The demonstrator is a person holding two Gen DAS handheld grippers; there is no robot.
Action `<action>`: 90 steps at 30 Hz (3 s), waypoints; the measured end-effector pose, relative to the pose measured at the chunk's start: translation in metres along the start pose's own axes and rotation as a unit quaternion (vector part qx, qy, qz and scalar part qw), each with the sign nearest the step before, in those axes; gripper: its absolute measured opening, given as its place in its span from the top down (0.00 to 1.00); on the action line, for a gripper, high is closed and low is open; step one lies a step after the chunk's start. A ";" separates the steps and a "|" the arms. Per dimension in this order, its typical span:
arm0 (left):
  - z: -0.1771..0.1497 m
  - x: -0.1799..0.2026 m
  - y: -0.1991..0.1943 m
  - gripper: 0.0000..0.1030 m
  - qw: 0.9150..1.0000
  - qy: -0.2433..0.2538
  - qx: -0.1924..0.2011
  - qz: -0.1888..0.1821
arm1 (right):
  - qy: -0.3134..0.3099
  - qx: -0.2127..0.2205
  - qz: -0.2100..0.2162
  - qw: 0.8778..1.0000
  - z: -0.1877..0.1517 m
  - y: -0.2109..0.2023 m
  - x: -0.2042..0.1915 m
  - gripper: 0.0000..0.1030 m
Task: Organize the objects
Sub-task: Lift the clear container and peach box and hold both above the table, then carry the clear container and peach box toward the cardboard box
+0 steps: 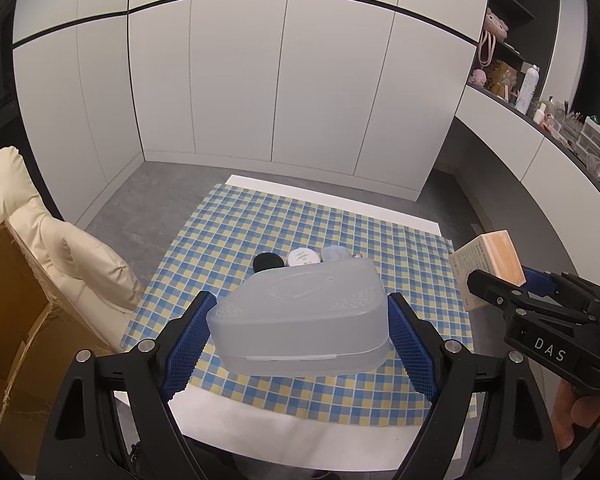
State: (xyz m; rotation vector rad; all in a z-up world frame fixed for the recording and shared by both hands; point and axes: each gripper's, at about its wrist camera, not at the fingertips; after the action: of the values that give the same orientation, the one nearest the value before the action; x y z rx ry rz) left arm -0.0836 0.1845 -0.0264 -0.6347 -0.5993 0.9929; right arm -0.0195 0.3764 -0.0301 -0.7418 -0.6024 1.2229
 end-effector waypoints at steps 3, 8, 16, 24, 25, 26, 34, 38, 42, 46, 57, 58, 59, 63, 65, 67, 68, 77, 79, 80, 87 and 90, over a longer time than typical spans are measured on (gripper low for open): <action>-0.001 -0.003 0.000 0.17 1.000 -0.001 0.000 0.001 | -0.003 0.000 0.001 1.000 0.001 0.001 -0.003 0.48; -0.002 -0.006 -0.001 0.17 1.000 -0.002 0.003 0.006 | -0.009 0.001 0.002 1.000 0.002 0.002 -0.010 0.48; -0.002 -0.021 -0.005 0.17 1.000 -0.011 0.005 0.014 | -0.023 0.003 0.010 1.000 0.006 0.004 -0.025 0.48; -0.003 -0.036 -0.009 0.17 1.000 -0.018 0.007 0.023 | -0.036 0.004 0.017 0.999 0.010 0.007 -0.040 0.48; -0.003 -0.037 -0.010 0.17 1.000 -0.019 0.007 0.024 | -0.038 0.004 0.019 0.999 0.010 0.007 -0.041 0.48; -0.003 -0.040 -0.010 0.17 0.999 -0.020 0.007 0.026 | -0.039 0.004 0.021 0.999 0.011 0.007 -0.043 0.48; -0.004 -0.053 -0.015 0.17 0.999 -0.028 0.011 0.036 | -0.055 0.006 0.030 0.998 0.012 0.009 -0.059 0.48; -0.005 -0.061 -0.017 0.17 0.999 -0.035 0.011 0.039 | -0.061 0.006 0.034 0.998 0.014 0.011 -0.065 0.48; -0.005 -0.064 -0.020 0.17 0.998 -0.039 0.013 0.044 | -0.064 0.008 0.038 0.997 0.017 0.011 -0.071 0.48; -0.005 -0.070 -0.022 0.17 0.998 -0.044 0.014 0.049 | -0.071 0.007 0.042 0.997 0.018 0.012 -0.080 0.48; -0.007 -0.082 -0.027 0.17 0.997 -0.052 0.018 0.058 | -0.082 0.010 0.048 0.995 0.020 0.015 -0.095 0.48; -0.007 -0.083 -0.028 0.17 0.997 -0.052 0.019 0.059 | -0.083 0.010 0.049 0.995 0.020 0.015 -0.096 0.48; -0.007 -0.084 -0.028 0.17 0.997 -0.053 0.019 0.059 | -0.084 0.010 0.050 0.995 0.021 0.015 -0.097 0.48; -0.008 -0.087 -0.029 0.17 0.996 -0.055 0.019 0.064 | -0.087 0.010 0.053 0.995 0.021 0.015 -0.104 0.48; -0.009 -0.089 -0.030 0.17 0.996 -0.057 0.020 0.066 | -0.089 0.011 0.054 0.995 0.022 0.015 -0.106 0.48; -0.009 -0.092 -0.031 0.17 0.996 -0.059 0.021 0.068 | -0.091 0.011 0.057 0.994 0.023 0.016 -0.110 0.48; -0.009 -0.093 -0.032 0.17 0.996 -0.060 0.021 0.070 | -0.092 0.011 0.057 0.994 0.023 0.016 -0.111 0.48; -0.011 -0.106 -0.037 0.17 0.994 -0.068 0.025 0.079 | -0.103 0.012 0.065 0.992 0.025 0.017 -0.126 0.48; -0.011 -0.109 -0.039 0.17 0.994 -0.070 0.026 0.082 | -0.104 0.012 0.067 0.992 0.026 0.017 -0.129 0.48; -0.012 -0.110 -0.040 0.17 0.994 -0.071 0.026 0.084 | -0.106 0.012 0.069 0.992 0.026 0.018 -0.132 0.48; -0.016 -0.123 -0.045 0.17 0.992 -0.078 0.031 0.094 | -0.117 0.015 0.076 0.990 0.027 0.018 -0.147 0.48; -0.018 -0.128 -0.049 0.17 0.991 -0.076 0.037 0.104 | -0.123 0.016 0.078 0.989 0.027 0.018 -0.154 0.48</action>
State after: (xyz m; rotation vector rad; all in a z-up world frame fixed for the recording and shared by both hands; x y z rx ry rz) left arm -0.0970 0.0474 -0.0245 -0.5663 -0.6363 1.2613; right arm -0.0883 0.2350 -0.0303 -0.6231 -0.7352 1.4800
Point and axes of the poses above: each gripper's, at about its wrist camera, not at the fingertips, and y roughly the way its jaws point, x to its right, z to its top, and after that the axes turned 4 degrees about -y, right-handed
